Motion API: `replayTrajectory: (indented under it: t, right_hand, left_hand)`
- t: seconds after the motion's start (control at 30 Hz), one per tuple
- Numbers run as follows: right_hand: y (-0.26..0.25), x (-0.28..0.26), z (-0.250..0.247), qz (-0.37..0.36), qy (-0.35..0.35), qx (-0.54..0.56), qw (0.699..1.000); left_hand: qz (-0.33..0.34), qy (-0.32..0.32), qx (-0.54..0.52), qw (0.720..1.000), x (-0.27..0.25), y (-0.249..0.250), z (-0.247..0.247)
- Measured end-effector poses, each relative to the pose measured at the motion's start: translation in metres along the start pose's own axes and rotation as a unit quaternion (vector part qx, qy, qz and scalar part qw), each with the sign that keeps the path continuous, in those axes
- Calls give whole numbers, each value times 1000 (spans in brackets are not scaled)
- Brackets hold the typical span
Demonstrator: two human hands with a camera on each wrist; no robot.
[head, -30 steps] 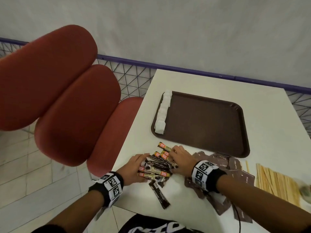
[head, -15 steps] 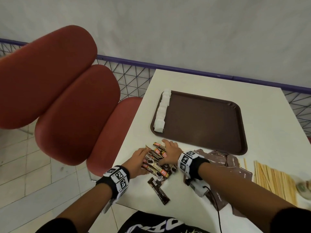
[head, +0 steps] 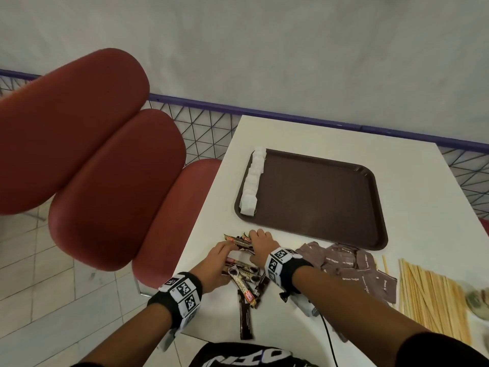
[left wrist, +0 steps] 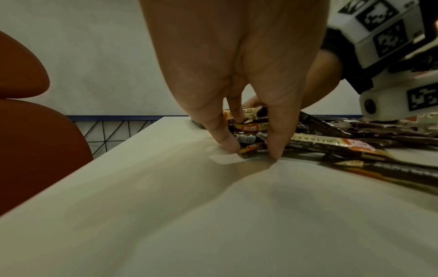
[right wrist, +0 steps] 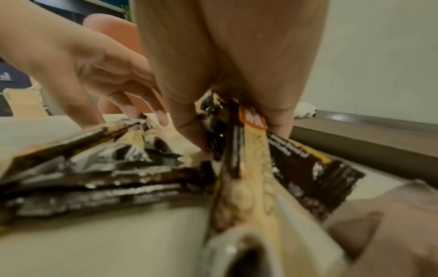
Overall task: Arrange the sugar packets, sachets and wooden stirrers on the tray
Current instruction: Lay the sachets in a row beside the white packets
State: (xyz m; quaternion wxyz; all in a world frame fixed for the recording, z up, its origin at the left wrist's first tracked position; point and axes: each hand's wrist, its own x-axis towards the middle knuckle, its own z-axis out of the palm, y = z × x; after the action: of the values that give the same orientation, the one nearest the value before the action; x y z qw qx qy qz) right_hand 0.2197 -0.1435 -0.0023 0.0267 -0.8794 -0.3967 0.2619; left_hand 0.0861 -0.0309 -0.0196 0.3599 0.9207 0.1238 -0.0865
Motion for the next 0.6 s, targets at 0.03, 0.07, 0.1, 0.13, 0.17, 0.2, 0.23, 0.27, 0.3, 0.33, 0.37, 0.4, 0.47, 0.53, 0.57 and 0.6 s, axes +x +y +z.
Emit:
replayTrajectory:
  t: [0.03, 0.07, 0.1, 0.13, 0.17, 0.2, 0.23, 0.27, 0.3, 0.33, 0.37, 0.4, 0.47, 0.53, 0.57, 0.6]
  right_hand:
    - [2, 0, 0, 0, 1, 5, 1000]
    - [5, 1, 0, -2, 1, 10, 1000]
    - [7, 2, -1, -5, -3, 17, 1000]
    - [9, 3, -2, -9, -6, 28, 1000]
    - [12, 4, -4, -9, -10, 47, 999]
    - [16, 5, -8, -6, -13, 78, 997]
    - [19, 5, -12, 0, -14, 115, 993]
    - [23, 5, -16, 4, -8, 156, 988]
    - [26, 4, -20, 5, 3, 197, 980]
    - [29, 2, -24, 4, 15, 236, 972]
    - [32, 0, -28, 2, 25, 271, 962]
    - [34, -3, -32, -2, 31, 302, 953]
    - [37, -8, -38, -18, 38, 353, 935]
    - [39, -12, -41, -29, 45, 383, 922]
    - [39, -12, -41, -35, 50, 394, 917]
    - [39, -13, -41, -41, 55, 406, 911]
  left_hand:
    - [0, -5, -13, 1000, 0, -2, -1]
    - [3, -6, -26, 1000, 0, -3, -1]
    - [9, -6, -36, 999, 0, -5, -2]
    - [19, -3, -42, 999, -1, -6, -4]
    - [28, 0, -47, 999, -1, -7, -6]
    - [36, 2, -51, 998, -2, -7, -9]
    - [44, 6, -56, 997, -3, -8, -12]
    - [50, 10, -62, 997, -5, -9, -16]
    - [54, 18, -68, 996, -5, -10, -19]
    - [58, 36, -73, 995, -4, -10, -24]
    - [62, 64, -78, 993, -2, -10, -27]
    - [62, 97, -88, 990, 2, -9, -31]
    - [59, 158, -112, 979, 14, -2, -39]
    - [63, 180, -138, 972, 29, 16, -46]
    - [74, 176, -144, 971, 37, 27, -48]
    - [89, 167, -148, 971, 44, 38, -49]
